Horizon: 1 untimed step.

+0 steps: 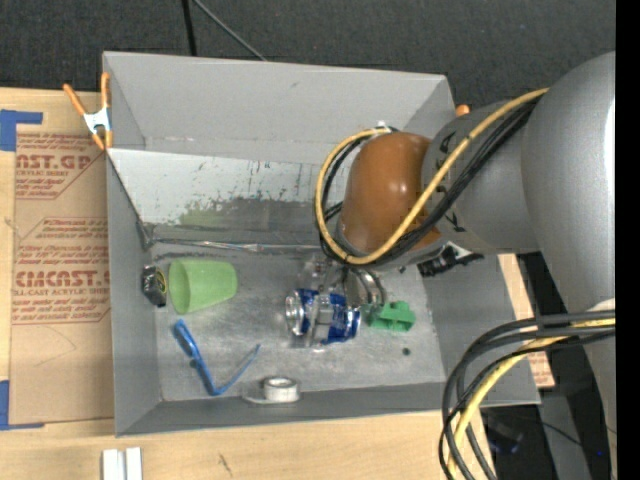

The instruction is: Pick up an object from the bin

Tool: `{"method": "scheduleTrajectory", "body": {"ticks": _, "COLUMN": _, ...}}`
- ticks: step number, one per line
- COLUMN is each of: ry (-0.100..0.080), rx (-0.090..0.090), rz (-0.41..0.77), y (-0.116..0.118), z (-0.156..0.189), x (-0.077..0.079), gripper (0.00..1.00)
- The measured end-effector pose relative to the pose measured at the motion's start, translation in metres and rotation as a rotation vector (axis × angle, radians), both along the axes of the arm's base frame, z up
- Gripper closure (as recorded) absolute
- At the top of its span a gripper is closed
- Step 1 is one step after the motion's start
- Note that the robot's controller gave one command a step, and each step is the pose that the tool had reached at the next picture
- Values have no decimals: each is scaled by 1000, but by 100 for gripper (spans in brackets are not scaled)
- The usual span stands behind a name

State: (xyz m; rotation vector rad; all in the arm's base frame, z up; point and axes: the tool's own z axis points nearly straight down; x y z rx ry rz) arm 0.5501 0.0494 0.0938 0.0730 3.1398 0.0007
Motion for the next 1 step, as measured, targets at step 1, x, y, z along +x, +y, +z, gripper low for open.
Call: {"method": "scheduleTrajectory", "body": {"ticks": 1, "ry": -8, "rx": 1, "rz": 17, "y": 15, "z": 120, "x": -19, "gripper": 100}}
